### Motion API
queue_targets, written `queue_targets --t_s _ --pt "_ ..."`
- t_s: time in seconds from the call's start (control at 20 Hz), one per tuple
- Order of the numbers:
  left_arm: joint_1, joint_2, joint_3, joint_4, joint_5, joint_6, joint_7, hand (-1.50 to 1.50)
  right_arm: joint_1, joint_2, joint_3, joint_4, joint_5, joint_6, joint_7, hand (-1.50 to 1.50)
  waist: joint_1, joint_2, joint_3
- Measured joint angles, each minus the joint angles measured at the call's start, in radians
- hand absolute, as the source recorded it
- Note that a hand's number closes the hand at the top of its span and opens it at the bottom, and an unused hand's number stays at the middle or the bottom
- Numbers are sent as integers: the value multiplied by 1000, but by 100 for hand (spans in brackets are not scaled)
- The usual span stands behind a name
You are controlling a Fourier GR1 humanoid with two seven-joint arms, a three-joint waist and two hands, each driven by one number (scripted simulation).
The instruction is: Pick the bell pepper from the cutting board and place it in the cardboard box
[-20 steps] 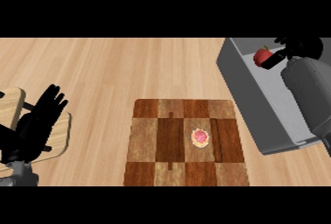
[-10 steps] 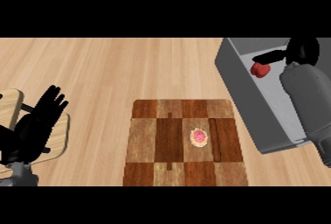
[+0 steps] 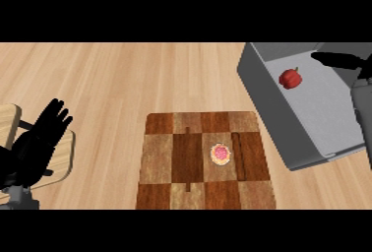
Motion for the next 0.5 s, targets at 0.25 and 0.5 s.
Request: queue_targets --t_s 0.25,0.5 --pt "2 2 13 12 -9 1 -16 0 138 -29 -37 -203 -92 71 12 -150 -7 -4 1" --pt "-1 -3 20 19 -11 -8 -29 0 301 -62 -72 -393 -186 171 10 -150 -4 -3 2"
